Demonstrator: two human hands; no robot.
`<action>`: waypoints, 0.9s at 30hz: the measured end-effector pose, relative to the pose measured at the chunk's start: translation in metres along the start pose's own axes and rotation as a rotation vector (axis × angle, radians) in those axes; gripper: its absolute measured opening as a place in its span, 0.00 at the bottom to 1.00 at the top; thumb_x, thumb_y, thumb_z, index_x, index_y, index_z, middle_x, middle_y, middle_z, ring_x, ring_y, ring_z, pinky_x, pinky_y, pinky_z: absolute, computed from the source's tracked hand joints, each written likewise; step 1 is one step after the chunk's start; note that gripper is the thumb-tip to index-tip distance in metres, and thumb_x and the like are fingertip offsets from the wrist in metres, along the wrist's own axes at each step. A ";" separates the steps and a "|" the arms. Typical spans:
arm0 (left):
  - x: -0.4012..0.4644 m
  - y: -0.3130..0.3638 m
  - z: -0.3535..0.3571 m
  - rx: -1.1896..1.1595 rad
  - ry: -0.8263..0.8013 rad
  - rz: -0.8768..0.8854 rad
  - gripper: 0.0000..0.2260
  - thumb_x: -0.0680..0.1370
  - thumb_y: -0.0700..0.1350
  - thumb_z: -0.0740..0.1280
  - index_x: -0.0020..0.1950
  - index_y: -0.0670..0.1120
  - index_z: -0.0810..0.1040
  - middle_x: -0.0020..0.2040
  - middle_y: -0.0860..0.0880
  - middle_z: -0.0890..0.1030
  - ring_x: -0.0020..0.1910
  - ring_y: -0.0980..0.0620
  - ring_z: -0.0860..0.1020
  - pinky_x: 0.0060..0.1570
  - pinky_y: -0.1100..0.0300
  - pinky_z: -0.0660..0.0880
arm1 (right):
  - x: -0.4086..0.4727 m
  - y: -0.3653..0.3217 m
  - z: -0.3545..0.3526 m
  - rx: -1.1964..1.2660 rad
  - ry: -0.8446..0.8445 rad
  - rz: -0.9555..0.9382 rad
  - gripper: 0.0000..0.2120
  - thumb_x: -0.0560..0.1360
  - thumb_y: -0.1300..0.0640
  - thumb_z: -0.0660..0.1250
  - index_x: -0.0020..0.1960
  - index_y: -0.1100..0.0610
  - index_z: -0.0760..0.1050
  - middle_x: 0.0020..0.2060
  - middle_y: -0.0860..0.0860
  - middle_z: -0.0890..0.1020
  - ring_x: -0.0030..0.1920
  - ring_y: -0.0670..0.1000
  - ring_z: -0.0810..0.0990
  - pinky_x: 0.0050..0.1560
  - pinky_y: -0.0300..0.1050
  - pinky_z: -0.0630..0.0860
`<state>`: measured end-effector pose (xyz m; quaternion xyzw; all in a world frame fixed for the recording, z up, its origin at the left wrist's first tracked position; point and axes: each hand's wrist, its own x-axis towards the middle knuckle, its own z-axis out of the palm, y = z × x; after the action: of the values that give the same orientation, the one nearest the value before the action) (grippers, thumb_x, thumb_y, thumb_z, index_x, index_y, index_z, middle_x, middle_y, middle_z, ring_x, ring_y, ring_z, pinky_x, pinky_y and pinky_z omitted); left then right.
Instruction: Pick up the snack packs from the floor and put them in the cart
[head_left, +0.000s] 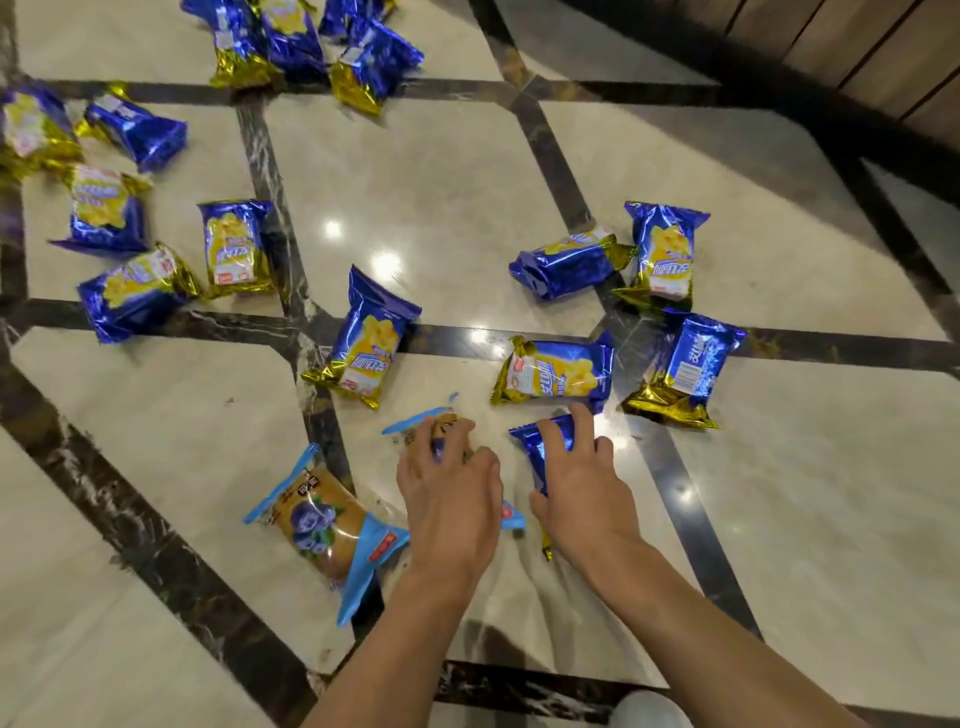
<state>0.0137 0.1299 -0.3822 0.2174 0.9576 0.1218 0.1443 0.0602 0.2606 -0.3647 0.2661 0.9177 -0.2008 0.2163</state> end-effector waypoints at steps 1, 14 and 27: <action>-0.005 -0.005 0.004 -0.008 0.029 0.076 0.06 0.78 0.48 0.64 0.50 0.54 0.81 0.70 0.51 0.71 0.75 0.41 0.60 0.67 0.40 0.64 | 0.001 -0.001 0.002 0.007 0.014 -0.016 0.36 0.74 0.55 0.71 0.75 0.46 0.54 0.76 0.51 0.44 0.65 0.56 0.64 0.46 0.45 0.74; -0.009 -0.004 0.006 -0.316 -0.034 -0.244 0.35 0.74 0.47 0.70 0.77 0.58 0.57 0.79 0.55 0.43 0.78 0.47 0.53 0.64 0.46 0.74 | 0.001 -0.002 0.021 0.089 0.066 -0.067 0.35 0.75 0.59 0.67 0.76 0.42 0.57 0.76 0.50 0.47 0.67 0.57 0.65 0.60 0.52 0.74; -0.015 0.076 -0.232 -0.451 0.258 -0.107 0.33 0.72 0.45 0.71 0.75 0.53 0.65 0.79 0.48 0.50 0.74 0.44 0.64 0.65 0.54 0.71 | -0.081 -0.067 -0.200 0.453 0.320 -0.231 0.32 0.72 0.61 0.70 0.72 0.46 0.66 0.76 0.48 0.51 0.69 0.49 0.64 0.62 0.46 0.74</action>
<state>-0.0204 0.1502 -0.1409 0.1115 0.9268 0.3513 0.0719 0.0254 0.2728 -0.1416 0.2294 0.8962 -0.3793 -0.0201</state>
